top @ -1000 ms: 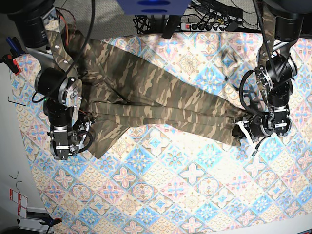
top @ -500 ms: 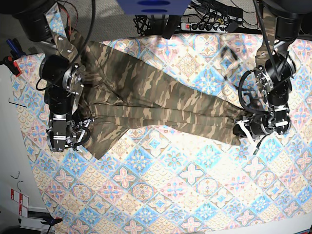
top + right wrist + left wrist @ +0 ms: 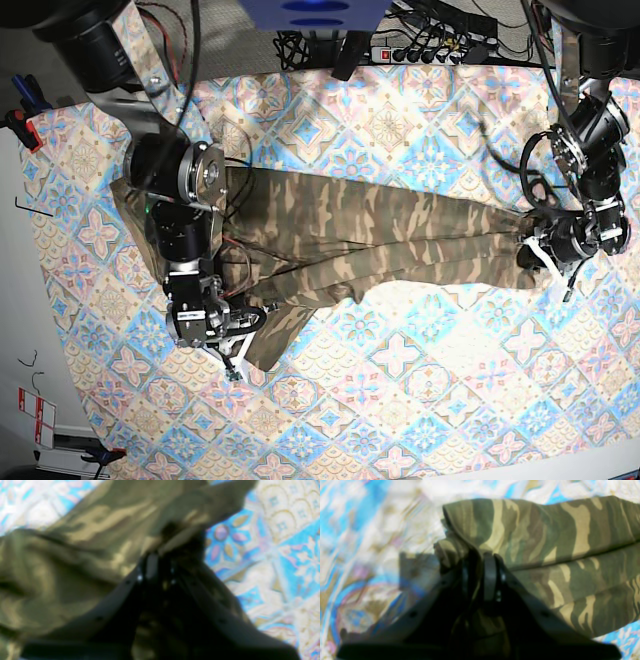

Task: Fold the T-shirt properly
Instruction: 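Straighten the folded strip with the right gripper while the left holds, then release the strip end with the left gripper and regrasp it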

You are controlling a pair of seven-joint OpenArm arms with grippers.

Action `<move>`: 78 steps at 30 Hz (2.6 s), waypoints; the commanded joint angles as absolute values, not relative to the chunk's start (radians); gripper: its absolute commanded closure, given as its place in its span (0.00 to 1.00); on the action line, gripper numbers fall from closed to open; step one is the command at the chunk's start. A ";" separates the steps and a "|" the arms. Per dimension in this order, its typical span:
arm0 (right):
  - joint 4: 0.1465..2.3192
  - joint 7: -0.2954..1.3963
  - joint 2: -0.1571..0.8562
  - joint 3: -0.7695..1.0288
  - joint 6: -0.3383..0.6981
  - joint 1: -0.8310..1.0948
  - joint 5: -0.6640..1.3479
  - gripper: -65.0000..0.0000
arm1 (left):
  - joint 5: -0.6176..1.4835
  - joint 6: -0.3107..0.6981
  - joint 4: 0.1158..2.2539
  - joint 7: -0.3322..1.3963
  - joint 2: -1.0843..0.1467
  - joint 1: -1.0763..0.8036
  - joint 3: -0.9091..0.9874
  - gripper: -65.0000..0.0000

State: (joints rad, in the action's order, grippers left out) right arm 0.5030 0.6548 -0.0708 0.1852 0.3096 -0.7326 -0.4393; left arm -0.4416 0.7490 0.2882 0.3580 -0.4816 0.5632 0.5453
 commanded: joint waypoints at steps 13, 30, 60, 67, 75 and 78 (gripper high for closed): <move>0.610 0.647 -0.050 0.193 0.306 -0.733 -0.438 0.93 | -0.524 0.698 0.291 0.441 -0.432 0.533 0.526 0.89; 1.320 0.960 -0.045 0.185 0.421 -0.449 -0.438 0.93 | -0.526 0.698 0.289 0.441 -0.407 0.533 0.524 0.89; 1.478 1.234 -0.045 0.223 0.456 -0.088 -0.433 0.93 | -0.524 0.698 0.286 0.441 -0.375 0.532 0.441 0.89; 1.360 1.185 -0.045 0.259 0.456 -0.087 -0.433 0.86 | -0.524 0.698 0.289 0.443 -0.375 0.532 0.441 0.87; 1.445 1.147 -0.045 0.251 0.456 -0.081 -0.433 0.59 | -0.524 0.698 0.291 0.443 -0.375 0.532 0.441 0.56; 1.458 1.148 -0.045 0.251 0.456 -0.081 -0.433 0.55 | -0.524 0.698 0.291 0.443 -0.375 0.533 0.441 0.50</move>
